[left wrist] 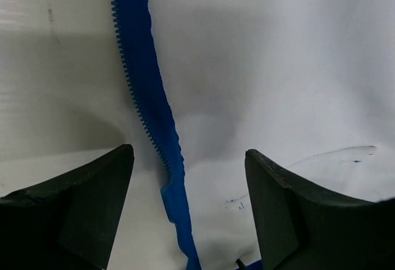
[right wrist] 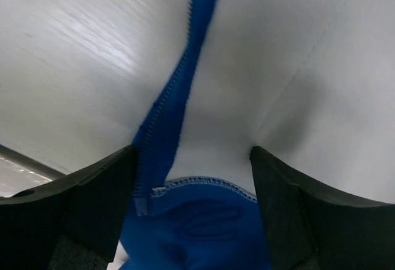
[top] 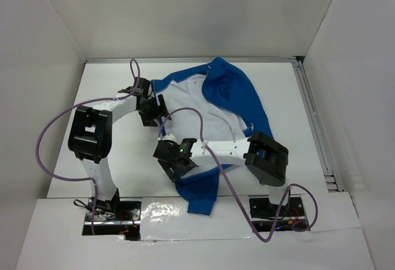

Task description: Zip up the jacket

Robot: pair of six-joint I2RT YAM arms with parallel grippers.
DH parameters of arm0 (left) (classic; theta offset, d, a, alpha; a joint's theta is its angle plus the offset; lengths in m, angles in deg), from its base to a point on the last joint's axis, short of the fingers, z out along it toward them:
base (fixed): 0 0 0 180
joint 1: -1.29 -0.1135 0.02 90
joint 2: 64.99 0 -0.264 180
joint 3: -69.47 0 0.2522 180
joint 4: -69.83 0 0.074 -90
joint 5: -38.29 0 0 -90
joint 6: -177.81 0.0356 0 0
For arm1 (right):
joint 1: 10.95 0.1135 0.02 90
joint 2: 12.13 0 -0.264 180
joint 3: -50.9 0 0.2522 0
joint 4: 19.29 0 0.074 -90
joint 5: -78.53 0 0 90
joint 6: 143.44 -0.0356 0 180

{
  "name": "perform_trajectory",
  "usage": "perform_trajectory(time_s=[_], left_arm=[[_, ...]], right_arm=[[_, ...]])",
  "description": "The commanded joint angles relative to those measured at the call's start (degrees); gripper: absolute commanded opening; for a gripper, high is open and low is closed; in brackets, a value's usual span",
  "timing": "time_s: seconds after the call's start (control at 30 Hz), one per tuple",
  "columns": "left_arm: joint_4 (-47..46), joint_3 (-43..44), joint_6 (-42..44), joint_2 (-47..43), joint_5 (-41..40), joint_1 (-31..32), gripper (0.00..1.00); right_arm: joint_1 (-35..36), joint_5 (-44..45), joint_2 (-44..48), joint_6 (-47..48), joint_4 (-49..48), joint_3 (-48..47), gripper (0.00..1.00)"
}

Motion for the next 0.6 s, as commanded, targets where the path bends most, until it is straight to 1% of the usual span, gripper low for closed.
perform_trajectory(time_s=[0.0,0.03,0.1,0.13,0.17,0.2,0.23,0.27,0.3,0.33,0.37,0.4,0.43,0.47,0.5,0.57], left_arm=[[0.79,3.11,-0.50,2.38,-0.72,1.05,0.84],[1.15,3.46,-0.58,2.90,-1.42,1.23,0.82],[0.89,3.73,-0.32,3.96,-1.78,1.67,0.74],[0.80,4.17,-0.06,4.31,-1.60,1.76,0.69],[0.80,4.52,0.03,4.92,-1.60,1.85,0.63],[1.06,4.87,0.03,5.28,-1.86,2.11,0.50],[1.06,5.74,0.20,6.06,-1.95,2.29,0.39],[1.24,6.28,0.38,6.51,-1.95,2.46,0.31],[1.67,6.80,0.21,6.95,-1.95,2.55,0.07],[2.63,7.76,-0.05,7.21,-2.47,2.46,0.00],[2.82,7.95,0.12,7.39,-2.83,2.38,0.00],[2.65,7.78,0.29,7.04,-3.88,2.46,0.00],[2.56,7.60,0.21,5.91,-4.76,2.38,0.00],[2.90,7.34,0.38,4.24,-5.98,1.50,0.00],[2.91,7.25,0.38,4.23,-6.60,1.50,0.00],[4.04,7.51,0.82,1.08,-7.31,-0.26,0.00]], right_arm=[[0.03,-0.55,1.12,-1.13,1.29,2.28,0.79],[-0.14,-1.43,1.82,-1.14,1.12,2.63,0.65],[-0.32,-1.00,3.14,-1.92,0.06,3.95,0.52],[-0.32,-0.04,5.06,-2.19,-0.11,4.21,0.45],[-0.15,0.49,6.21,-2.45,-0.72,4.65,0.34],[-0.14,0.93,7.35,-2.28,-0.99,4.83,0.29],[-0.14,0.76,9.98,-2.10,-2.12,5.09,0.22],[-0.14,0.33,11.13,-1.93,-2.75,5.36,0.22],[-0.14,-0.38,12.36,-1.67,-3.27,5.45,0.21],[-0.14,-2.30,14.12,-0.88,-3.63,5.53,0.19],[-0.14,-2.75,14.83,-0.70,-4.41,5.62,0.12],[-0.14,-3.36,15.45,-0.35,-5.03,5.80,0.01],[-0.14,-4.07,15.89,0.09,-5.47,5.89,0.00],[-0.40,-7.03,16.76,1.40,-6.96,6.06,0.00],[-0.67,-7.06,16.77,2.11,-6.97,6.06,0.00],[-1.46,-14.33,17.12,3.69,-9.77,5.54,0.00]])
